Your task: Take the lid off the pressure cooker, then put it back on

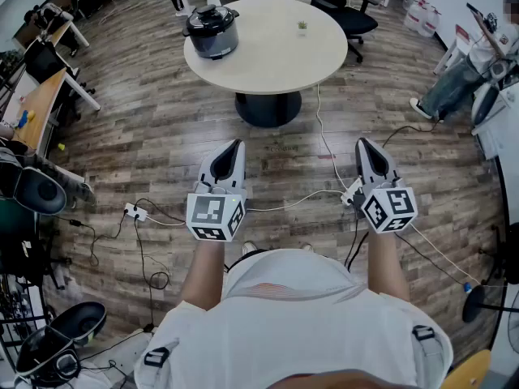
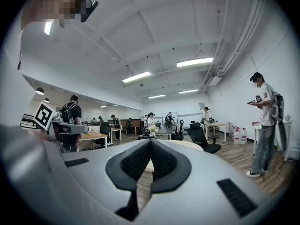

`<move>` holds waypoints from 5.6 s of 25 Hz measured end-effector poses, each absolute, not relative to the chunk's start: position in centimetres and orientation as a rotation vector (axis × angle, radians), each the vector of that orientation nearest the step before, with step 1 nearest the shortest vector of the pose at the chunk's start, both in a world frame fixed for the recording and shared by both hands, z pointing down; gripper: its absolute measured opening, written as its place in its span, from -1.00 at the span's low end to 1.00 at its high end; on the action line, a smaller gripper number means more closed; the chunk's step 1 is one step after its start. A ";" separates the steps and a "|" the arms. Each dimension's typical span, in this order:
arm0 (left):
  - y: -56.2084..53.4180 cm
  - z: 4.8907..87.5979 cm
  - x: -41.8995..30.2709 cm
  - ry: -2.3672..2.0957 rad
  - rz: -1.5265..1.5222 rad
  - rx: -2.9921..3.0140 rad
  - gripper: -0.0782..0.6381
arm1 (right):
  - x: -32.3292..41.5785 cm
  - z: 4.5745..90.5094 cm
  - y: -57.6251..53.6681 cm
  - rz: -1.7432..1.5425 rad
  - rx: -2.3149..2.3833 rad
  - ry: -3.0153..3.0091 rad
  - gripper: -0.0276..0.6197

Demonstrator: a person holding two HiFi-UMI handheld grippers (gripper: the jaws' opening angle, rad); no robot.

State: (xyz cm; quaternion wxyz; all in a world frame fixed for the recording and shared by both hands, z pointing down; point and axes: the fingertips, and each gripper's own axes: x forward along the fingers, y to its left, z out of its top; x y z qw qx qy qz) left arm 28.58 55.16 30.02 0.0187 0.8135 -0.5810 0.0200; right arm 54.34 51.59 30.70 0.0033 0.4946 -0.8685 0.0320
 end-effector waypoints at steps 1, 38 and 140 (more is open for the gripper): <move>55.3 30.2 28.7 -1.804 0.061 2.526 -0.76 | 54.5 30.9 51.7 0.102 1.552 -2.723 -0.91; 57.0 34.0 8.4 -1.905 0.023 2.383 -0.76 | 32.6 34.2 50.6 0.145 1.327 -2.779 -0.91; -18.3 32.1 -16.9 -1.933 -0.009 2.364 0.08 | 6.4 32.3 -27.7 0.146 1.118 -2.863 0.31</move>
